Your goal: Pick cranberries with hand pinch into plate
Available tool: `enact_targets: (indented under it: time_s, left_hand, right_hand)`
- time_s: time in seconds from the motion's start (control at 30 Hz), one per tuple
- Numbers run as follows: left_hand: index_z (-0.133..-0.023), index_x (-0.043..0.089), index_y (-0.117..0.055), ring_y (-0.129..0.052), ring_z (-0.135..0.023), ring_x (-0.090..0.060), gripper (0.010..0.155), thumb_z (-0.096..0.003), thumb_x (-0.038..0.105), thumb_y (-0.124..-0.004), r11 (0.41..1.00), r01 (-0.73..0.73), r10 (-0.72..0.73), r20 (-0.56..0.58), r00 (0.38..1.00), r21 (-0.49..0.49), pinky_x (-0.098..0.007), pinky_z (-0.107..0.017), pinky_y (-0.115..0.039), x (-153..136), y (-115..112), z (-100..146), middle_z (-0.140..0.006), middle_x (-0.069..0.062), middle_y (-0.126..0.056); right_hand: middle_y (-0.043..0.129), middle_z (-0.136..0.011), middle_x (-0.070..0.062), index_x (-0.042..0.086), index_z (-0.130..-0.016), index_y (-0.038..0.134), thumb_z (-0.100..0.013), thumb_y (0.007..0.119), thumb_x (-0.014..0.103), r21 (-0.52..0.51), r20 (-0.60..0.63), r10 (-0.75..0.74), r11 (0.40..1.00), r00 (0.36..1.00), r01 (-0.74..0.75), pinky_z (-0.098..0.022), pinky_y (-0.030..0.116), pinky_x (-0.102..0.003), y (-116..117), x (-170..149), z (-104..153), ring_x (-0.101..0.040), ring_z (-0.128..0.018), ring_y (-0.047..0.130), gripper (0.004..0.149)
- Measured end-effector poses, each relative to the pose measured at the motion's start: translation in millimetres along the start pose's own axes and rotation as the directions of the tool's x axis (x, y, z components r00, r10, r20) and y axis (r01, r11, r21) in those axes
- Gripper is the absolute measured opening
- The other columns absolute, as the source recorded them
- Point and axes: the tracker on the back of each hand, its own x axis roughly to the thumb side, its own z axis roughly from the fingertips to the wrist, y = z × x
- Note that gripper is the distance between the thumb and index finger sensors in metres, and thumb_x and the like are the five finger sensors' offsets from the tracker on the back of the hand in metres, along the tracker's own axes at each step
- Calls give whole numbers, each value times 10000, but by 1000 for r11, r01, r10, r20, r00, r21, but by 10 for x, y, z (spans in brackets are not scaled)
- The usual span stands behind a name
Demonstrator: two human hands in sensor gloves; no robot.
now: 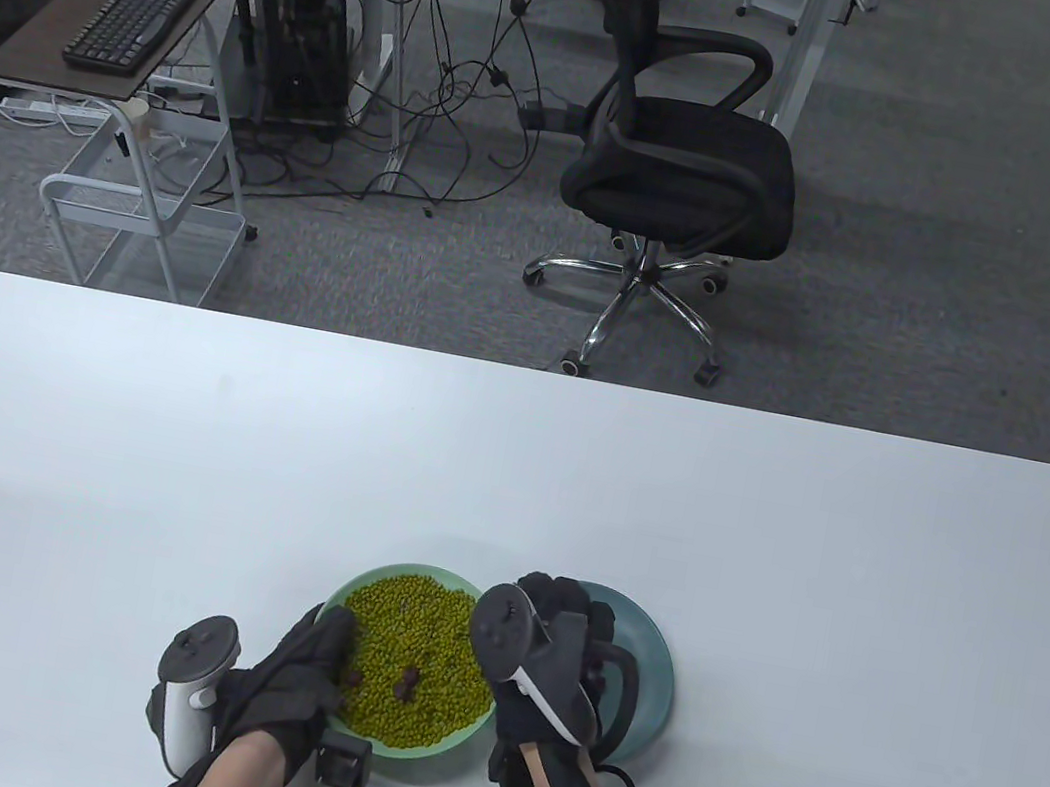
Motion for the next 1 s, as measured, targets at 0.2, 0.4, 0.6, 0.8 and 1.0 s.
enact_targets:
  time_s: [0.2,0.4,0.6,0.8,1.0]
  left_hand:
    - [-1186,244,-464,-1066,-746,-241,484,-790,499,-575,1000,4,-4,2,1000,0,-344,-542,-946,2,0,0,-940,-100,-885]
    - [-1186,244,-467,-1067,-745,-243,483,-790,498,-576,1000,5,-5,2,1000,0,-344,-543,-945,1,-1,0,-939,-99,-886]
    - [-1186,242,-467,-1067,-743,-246,485,-789,498,-577,1000,5,-5,2,1000,2,-344,-541,-946,2,-2,1,-939,-102,-886]
    - [-1186,245,-465,-1065,-746,-244,482,-791,497,-576,1000,4,-4,2,1000,1,-345,-544,-945,2,-3,2,-940,-101,-885]
    - [-1186,245,-466,-1066,-746,-241,483,-790,498,-577,1000,4,-4,2,1000,2,-342,-541,-947,3,-4,3,-938,-101,-886]
  right_hand:
    - [698,-1133,-206,50,-977,764,-586,821,322,18,-108,-15,1000,994,17,-692,389,-742,100,-295,-73,-517,-1033,646,479]
    - [698,-1133,-206,53,-977,764,-586,821,321,55,-185,-7,998,983,17,-693,384,-742,228,-512,-131,-520,-1032,642,478]
    - [695,-1136,-205,56,-981,762,-589,815,319,68,-211,4,998,978,11,-693,383,-741,303,-591,-149,-517,-1033,643,476]
    - [695,-1136,-205,55,-982,762,-590,811,320,86,-219,29,996,975,-10,-693,384,-740,374,-618,-162,-519,-1031,645,476]
    - [695,-1138,-205,58,-986,760,-591,807,320,98,-231,35,995,972,-12,-693,384,-739,435,-660,-175,-522,-1028,648,476]
